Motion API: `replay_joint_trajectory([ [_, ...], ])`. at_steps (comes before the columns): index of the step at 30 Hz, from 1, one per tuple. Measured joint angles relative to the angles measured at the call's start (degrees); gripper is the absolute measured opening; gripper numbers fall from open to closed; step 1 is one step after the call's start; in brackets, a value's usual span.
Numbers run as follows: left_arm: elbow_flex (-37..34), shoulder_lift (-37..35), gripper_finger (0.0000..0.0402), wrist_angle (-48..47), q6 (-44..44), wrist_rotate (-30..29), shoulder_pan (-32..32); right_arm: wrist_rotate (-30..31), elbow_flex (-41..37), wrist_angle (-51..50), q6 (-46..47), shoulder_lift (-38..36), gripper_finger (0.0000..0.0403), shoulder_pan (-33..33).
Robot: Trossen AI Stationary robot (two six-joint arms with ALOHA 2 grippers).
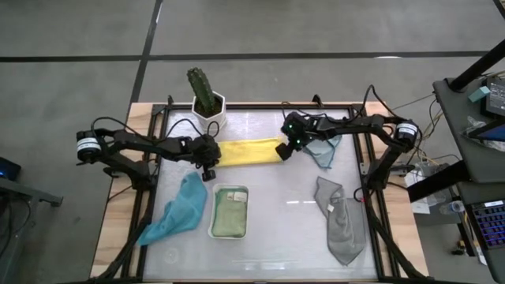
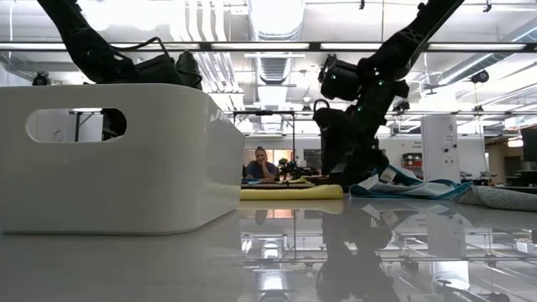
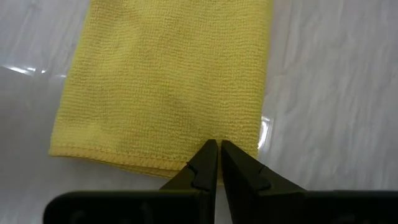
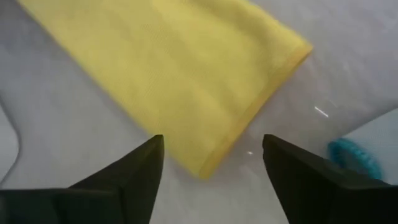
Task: Fold microfiber towels
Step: Fold the yellow microfiber towel
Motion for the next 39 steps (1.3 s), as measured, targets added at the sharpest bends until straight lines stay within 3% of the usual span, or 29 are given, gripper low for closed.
replay_joint_trajectory([
  [6,0.1,0.0,0.0008,-0.1,0.0,0.0,0.0,0.0,-0.2,3.7,1.1,3.4,0.0281,-0.8],
  [16,0.1,0.0,0.0008,0.0,0.0,0.0,0.0,-2.2,-0.3,11.8,2.3,5.7,0.0269,-0.8],
  [23,0.1,0.0,0.0008,0.2,0.0,0.0,0.0,-3.2,-0.3,12.7,2.3,5.6,0.0196,-0.8],
  [33,0.0,-1.1,0.0008,0.6,0.0,0.0,0.0,-3.2,-0.3,13.9,2.0,5.1,0.0026,-0.8],
  [39,-0.1,-5.7,0.0008,-1.0,0.5,0.0,0.0,-3.2,-0.3,11.2,0.7,3.2,0.0014,-1.5],
])
